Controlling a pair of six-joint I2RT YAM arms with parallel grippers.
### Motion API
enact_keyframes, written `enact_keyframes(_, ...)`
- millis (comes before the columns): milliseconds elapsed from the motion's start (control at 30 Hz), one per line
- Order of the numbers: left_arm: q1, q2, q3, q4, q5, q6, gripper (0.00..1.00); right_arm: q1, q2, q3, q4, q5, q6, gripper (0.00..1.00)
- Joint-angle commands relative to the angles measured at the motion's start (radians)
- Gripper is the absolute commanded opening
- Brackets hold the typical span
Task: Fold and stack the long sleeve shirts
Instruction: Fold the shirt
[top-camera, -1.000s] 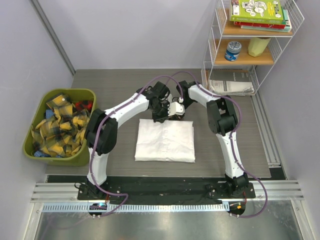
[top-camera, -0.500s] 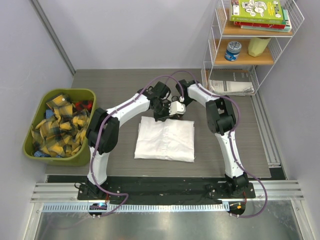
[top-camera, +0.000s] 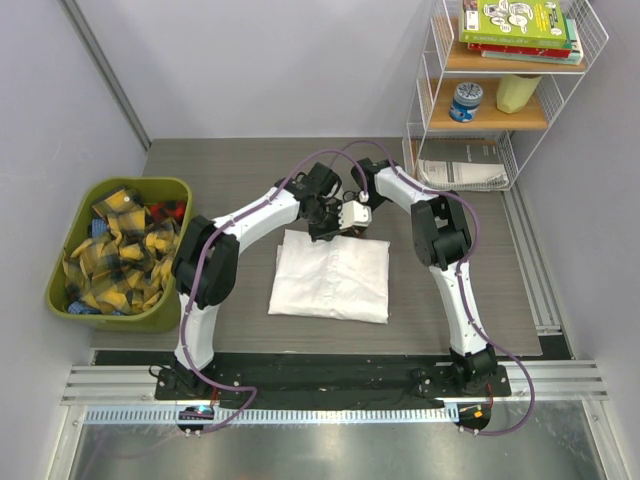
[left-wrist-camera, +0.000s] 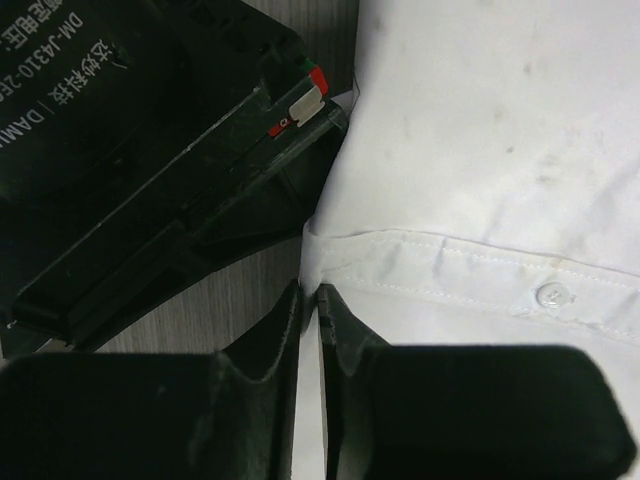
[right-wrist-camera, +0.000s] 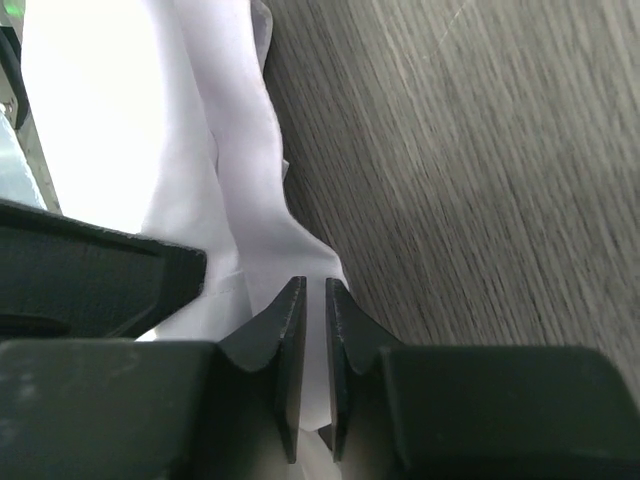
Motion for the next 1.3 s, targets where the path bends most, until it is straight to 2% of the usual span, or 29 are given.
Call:
enact_keyframes(0,0.022,-0.02,0.002,0.074,0.01,-0.036,0.26,-0.002,-0.007,0.081,0.01,0.047,-0.007,0.24)
enact_keyframes(100,0.057,-0.057,0.049,-0.006,0.066,-0.094,0.47,-0.037,-0.038,0.164,-0.014,0.108,0.004,0.46)
enact_keyframes(133,0.089,-0.069,0.057,-0.042,0.085,-0.111,0.5,-0.049,-0.061,0.182,-0.031,0.121,0.005,0.56)
enact_keyframes(233,0.158,-0.115,0.062,-0.089,0.154,-0.188,0.56,-0.098,-0.105,0.225,-0.08,0.167,-0.001,0.7)
enact_keyframes(333,0.204,-0.132,0.049,-0.158,0.201,-0.254,0.57,-0.132,-0.177,0.2,-0.158,0.181,-0.033,0.74)
enact_keyframes(433,0.241,-0.145,0.003,-0.146,0.214,-0.315,0.59,-0.161,-0.268,0.082,-0.171,0.196,-0.052,0.78)
enact_keyframes(533,0.269,-0.139,-0.06,-0.092,0.182,-0.349,0.61,-0.181,-0.334,-0.053,-0.146,0.216,-0.07,0.86)
enact_keyframes(667,0.307,-0.062,-0.014,-0.121,0.197,-0.39,0.61,-0.194,-0.34,-0.169,-0.095,0.207,-0.062,0.86)
enact_keyframes(833,0.329,0.006,0.019,-0.181,0.241,-0.4,0.59,-0.192,-0.288,-0.198,-0.076,0.152,-0.05,0.77)
enact_keyframes(967,0.34,0.026,-0.014,-0.181,0.247,-0.42,0.56,-0.189,-0.253,-0.221,-0.057,0.149,-0.064,0.7)
enact_keyframes(1000,0.35,0.027,-0.02,-0.176,0.254,-0.433,0.55,-0.189,-0.248,-0.219,-0.056,0.142,-0.065,0.61)
enact_keyframes(1033,0.355,0.032,-0.023,-0.173,0.26,-0.44,0.53,-0.186,-0.242,-0.218,-0.057,0.135,-0.065,0.57)
enact_keyframes(1067,0.361,0.033,-0.023,-0.166,0.269,-0.444,0.46,-0.184,-0.242,-0.209,-0.056,0.126,-0.065,0.51)
enact_keyframes(1100,0.375,0.032,-0.03,-0.156,0.292,-0.466,0.42,-0.18,-0.24,-0.204,-0.054,0.122,-0.065,0.4)
enact_keyframes(1133,0.386,0.018,-0.035,-0.123,0.307,-0.481,0.35,-0.178,-0.24,-0.193,-0.054,0.121,-0.061,0.35)
enact_keyframes(1167,0.404,0.012,-0.037,-0.115,0.35,-0.492,0.31,-0.177,-0.242,-0.186,-0.055,0.121,-0.058,0.25)
enact_keyframes(1200,0.41,0.009,-0.034,-0.112,0.366,-0.506,0.26,-0.177,-0.243,-0.18,-0.057,0.119,-0.056,0.2)
enact_keyframes(1233,0.416,0.004,-0.028,-0.118,0.384,-0.509,0.15,-0.175,-0.25,-0.17,-0.06,0.119,-0.055,0.16)
enact_keyframes(1267,0.425,0.003,-0.027,-0.127,0.398,-0.512,0.08,-0.175,-0.253,-0.167,-0.06,0.119,-0.053,0.08)
